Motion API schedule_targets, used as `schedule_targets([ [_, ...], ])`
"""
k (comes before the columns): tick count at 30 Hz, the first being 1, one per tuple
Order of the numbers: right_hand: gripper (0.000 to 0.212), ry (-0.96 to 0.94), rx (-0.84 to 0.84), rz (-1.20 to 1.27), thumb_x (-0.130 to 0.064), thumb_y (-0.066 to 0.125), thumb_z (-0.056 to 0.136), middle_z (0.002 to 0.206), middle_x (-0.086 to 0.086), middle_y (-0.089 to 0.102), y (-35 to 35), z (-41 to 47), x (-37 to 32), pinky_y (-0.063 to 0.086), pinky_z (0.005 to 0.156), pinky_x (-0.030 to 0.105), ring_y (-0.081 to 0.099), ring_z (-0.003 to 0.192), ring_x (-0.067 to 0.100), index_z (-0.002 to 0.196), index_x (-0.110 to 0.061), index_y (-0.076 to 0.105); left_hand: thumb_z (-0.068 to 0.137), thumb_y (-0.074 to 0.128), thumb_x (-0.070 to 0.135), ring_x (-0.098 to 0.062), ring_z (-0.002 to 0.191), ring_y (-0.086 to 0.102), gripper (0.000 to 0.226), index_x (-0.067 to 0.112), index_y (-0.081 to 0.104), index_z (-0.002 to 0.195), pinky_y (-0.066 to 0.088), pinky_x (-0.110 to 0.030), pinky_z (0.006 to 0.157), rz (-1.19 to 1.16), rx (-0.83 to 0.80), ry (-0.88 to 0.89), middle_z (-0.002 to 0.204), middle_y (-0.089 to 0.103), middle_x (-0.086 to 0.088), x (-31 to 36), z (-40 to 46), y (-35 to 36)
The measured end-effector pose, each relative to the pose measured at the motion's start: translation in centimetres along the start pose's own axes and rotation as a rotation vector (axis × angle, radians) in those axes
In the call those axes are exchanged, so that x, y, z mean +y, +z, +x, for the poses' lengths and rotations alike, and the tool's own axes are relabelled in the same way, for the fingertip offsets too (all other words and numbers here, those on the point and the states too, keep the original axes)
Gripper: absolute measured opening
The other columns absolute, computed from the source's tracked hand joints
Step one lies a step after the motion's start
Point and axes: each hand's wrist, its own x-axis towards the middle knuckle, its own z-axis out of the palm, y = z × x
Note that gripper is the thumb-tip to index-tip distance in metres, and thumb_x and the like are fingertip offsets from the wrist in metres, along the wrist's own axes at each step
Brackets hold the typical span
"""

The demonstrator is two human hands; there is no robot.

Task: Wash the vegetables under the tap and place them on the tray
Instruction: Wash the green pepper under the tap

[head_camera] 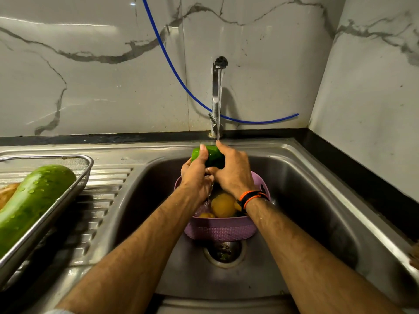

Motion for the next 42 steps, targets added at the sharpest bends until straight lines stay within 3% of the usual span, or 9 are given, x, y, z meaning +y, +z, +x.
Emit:
schedule_targets([
  [3,0.070,-0.002,0.029,-0.014,-0.019,0.078,0.083,0.139,0.010,0.057,0.3,0.0,0.1,0.043,0.108,0.031,0.055,0.126,0.025,0.145,-0.014,0.046,0.090,0.070,0.033,-0.012,0.054,0.066,0.055,0.006,0.051,0.133,0.056,-0.026,0.052,0.006,0.021,0.043,0.118,0.065,-0.020,0.1,-0.1,-0.1],
  [6,0.063,0.011,0.079,-0.055,-0.016,0.074,0.086,0.141,0.010,0.055,0.4,0.0,0.1,0.040,0.107,0.027,0.053,0.128,0.024,0.143,-0.014,0.047,0.089,0.071,0.035,-0.006,0.043,0.056,0.057,0.006,0.051,0.135,0.050,-0.021,0.046,0.001,0.031,0.050,0.115,0.065,-0.017,0.1,0.0,0.2],
  [11,0.076,-0.013,-0.032,-0.088,-0.015,0.075,0.085,0.154,0.009,0.040,0.6,0.3,-0.2,0.031,0.114,0.031,0.041,0.140,0.026,0.150,-0.013,0.036,0.088,0.072,0.033,-0.018,0.070,0.073,0.056,0.005,0.053,0.133,0.060,-0.029,0.059,-0.019,-0.003,0.011,0.122,0.065,-0.018,0.3,-0.1,-0.1],
  [14,0.073,0.001,0.003,-0.027,-0.019,0.080,0.080,0.139,0.011,0.057,0.3,0.1,-0.2,0.041,0.107,0.028,0.053,0.128,0.025,0.145,-0.014,0.045,0.086,0.073,0.025,-0.028,0.096,0.070,0.058,0.007,0.050,0.136,0.061,-0.035,0.060,-0.037,-0.003,0.023,0.128,0.060,-0.021,0.9,-0.2,-0.6],
  [19,0.066,0.032,0.094,0.046,-0.018,0.089,0.068,0.114,0.009,0.071,-0.6,-0.3,0.0,0.044,0.090,0.020,0.064,0.107,0.022,0.129,-0.015,0.063,0.092,0.068,0.013,-0.020,0.078,0.064,0.048,0.006,0.050,0.135,0.056,-0.029,0.050,0.017,-0.030,0.024,0.128,0.057,-0.024,1.0,-0.5,-0.3],
  [28,0.096,0.076,-0.099,0.106,-0.018,0.089,0.068,0.140,0.009,0.054,-0.5,0.4,0.4,0.037,0.101,0.021,0.051,0.127,0.023,0.149,-0.015,0.038,0.094,0.054,0.011,-0.020,0.057,0.070,0.040,-0.002,0.051,0.132,0.055,-0.026,0.050,0.083,-0.178,-0.064,0.106,0.063,-0.021,1.8,-1.2,-1.1],
  [34,0.093,0.015,-0.026,0.081,-0.015,0.091,0.064,0.141,0.009,0.056,0.0,0.1,0.4,0.043,0.109,0.030,0.053,0.127,0.022,0.145,-0.013,0.045,0.094,0.064,0.022,-0.028,0.098,0.070,0.039,0.005,0.056,0.128,0.060,-0.036,0.066,0.174,-0.152,-0.023,0.119,0.067,-0.020,1.3,-1.2,-0.4],
  [39,0.107,0.021,-0.158,0.059,-0.012,0.088,0.068,0.157,0.009,0.034,0.3,0.5,0.3,0.032,0.117,0.036,0.033,0.143,0.025,0.154,-0.012,0.025,0.094,0.063,0.020,-0.032,0.106,0.069,0.041,0.002,0.055,0.131,0.061,-0.042,0.081,0.132,-0.159,-0.093,0.121,0.068,-0.020,1.2,-1.2,-0.7],
  [42,0.097,0.033,-0.050,0.090,-0.015,0.091,0.064,0.145,0.008,0.051,0.2,0.2,0.4,0.039,0.111,0.028,0.049,0.132,0.023,0.147,-0.012,0.042,0.096,0.062,0.021,-0.032,0.101,0.070,0.040,0.001,0.053,0.130,0.062,-0.039,0.069,0.102,-0.130,-0.063,0.118,0.067,-0.021,1.0,-1.1,-0.5],
])
